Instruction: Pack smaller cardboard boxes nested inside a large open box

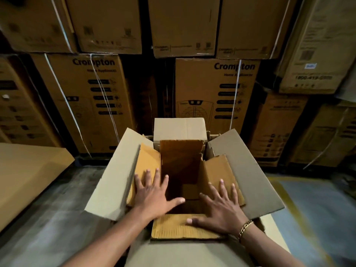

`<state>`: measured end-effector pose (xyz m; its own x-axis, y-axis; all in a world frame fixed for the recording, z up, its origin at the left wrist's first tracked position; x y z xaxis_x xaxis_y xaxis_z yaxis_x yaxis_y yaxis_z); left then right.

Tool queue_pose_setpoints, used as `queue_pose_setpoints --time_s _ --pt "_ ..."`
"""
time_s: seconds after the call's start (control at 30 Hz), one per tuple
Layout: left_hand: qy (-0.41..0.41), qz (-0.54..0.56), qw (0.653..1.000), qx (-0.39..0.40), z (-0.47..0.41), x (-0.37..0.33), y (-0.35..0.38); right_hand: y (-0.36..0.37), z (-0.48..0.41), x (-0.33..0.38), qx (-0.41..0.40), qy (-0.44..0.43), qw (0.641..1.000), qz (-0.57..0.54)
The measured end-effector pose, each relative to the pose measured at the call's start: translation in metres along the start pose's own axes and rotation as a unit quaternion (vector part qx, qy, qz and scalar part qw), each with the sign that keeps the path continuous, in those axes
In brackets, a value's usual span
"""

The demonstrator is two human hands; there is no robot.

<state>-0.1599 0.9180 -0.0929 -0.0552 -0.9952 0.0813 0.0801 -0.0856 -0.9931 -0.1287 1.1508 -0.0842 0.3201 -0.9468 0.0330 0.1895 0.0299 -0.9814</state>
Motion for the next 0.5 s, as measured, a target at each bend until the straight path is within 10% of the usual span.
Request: queue_pose_setpoints --time_s 0.5 --pt "-0.028 0.028 0.994 -0.104 0.035 0.036 -0.042 -0.062 -0.018 -0.02 -0.154 -0.001 0.988 -0.01"
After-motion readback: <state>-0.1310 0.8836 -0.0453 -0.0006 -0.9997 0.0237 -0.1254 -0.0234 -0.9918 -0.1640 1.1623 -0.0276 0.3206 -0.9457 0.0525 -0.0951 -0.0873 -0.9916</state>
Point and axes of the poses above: each hand's wrist, its own z-axis away from the middle knuckle, its own y-axis out of the palm, x = y × z, the point moved 3 cm from there along -z, towards the middle knuckle, and after that the axes turned 3 degrees about z, right-handed, at the moved point
